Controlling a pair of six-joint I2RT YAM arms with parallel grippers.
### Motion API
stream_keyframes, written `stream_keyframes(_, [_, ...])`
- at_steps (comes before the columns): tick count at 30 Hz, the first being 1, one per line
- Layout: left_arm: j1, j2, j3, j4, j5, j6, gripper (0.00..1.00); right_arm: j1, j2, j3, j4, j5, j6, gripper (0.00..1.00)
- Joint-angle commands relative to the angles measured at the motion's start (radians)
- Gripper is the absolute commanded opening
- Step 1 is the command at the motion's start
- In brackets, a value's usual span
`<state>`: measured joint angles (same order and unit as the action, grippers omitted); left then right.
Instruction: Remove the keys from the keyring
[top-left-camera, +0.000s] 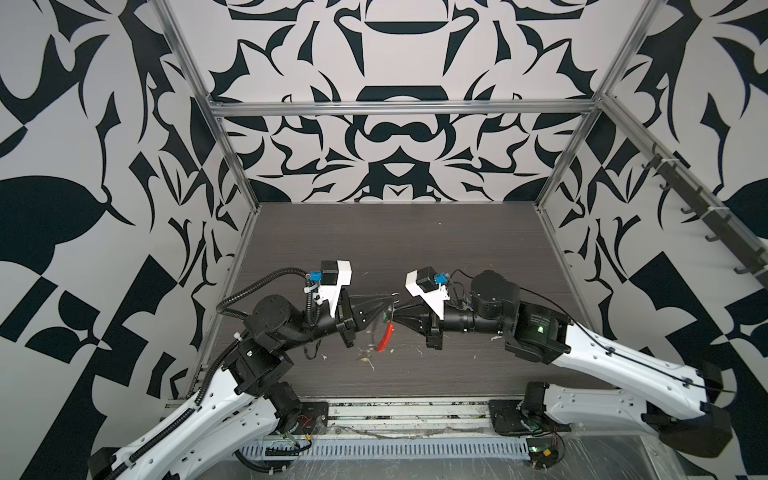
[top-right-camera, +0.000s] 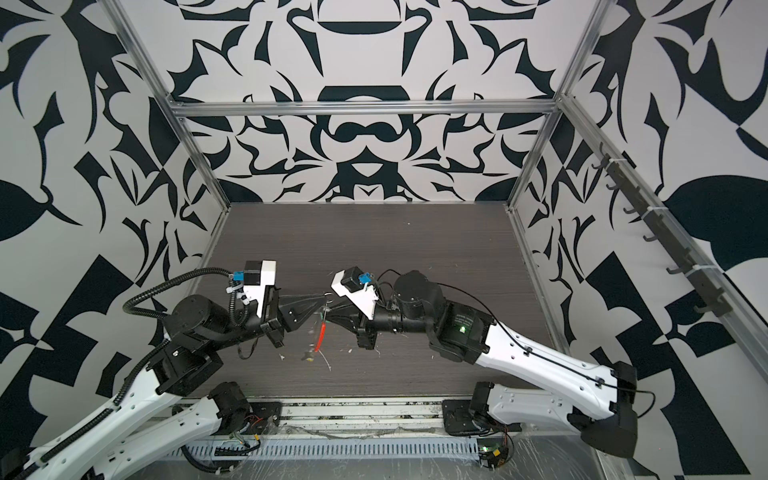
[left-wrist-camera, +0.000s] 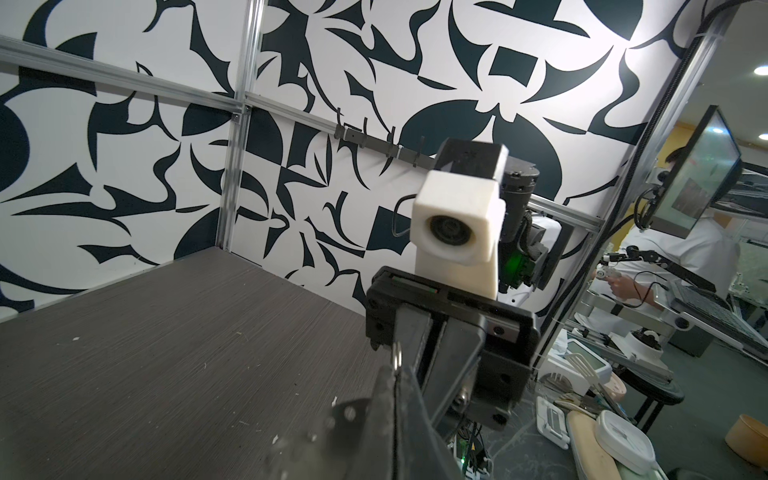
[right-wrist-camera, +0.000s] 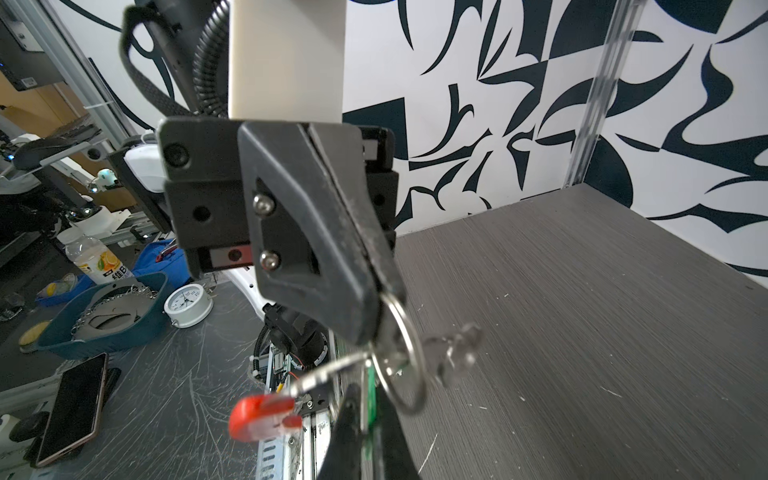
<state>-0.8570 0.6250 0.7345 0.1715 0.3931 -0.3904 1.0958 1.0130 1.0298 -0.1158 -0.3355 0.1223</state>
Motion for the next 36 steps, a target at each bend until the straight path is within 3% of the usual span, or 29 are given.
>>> stream_keyframes(1, [0.001, -0.023, 0.022, 0.005, 0.004, 0.024, 0.00, 0.012, -0.069, -0.025, 0.011, 0.034, 0.016, 0.23])
stream_keyframes(4, [0.001, -0.036, 0.020, -0.010, -0.002, 0.033, 0.00, 0.010, -0.114, -0.042, -0.010, 0.050, 0.014, 0.34])
stream_keyframes(10, [0.001, -0.048, 0.011, -0.010, 0.014, 0.036, 0.00, 0.010, -0.190, -0.054, 0.006, 0.088, 0.005, 0.41])
stream_keyframes(29, [0.001, -0.029, 0.005, 0.008, 0.090, 0.028, 0.00, 0.010, -0.100, -0.028, 0.247, 0.056, 0.025, 0.39])
stream_keyframes(36, [0.001, -0.024, 0.006, 0.011, 0.090, 0.028, 0.00, 0.011, -0.080, -0.025, 0.246, 0.040, 0.029, 0.29])
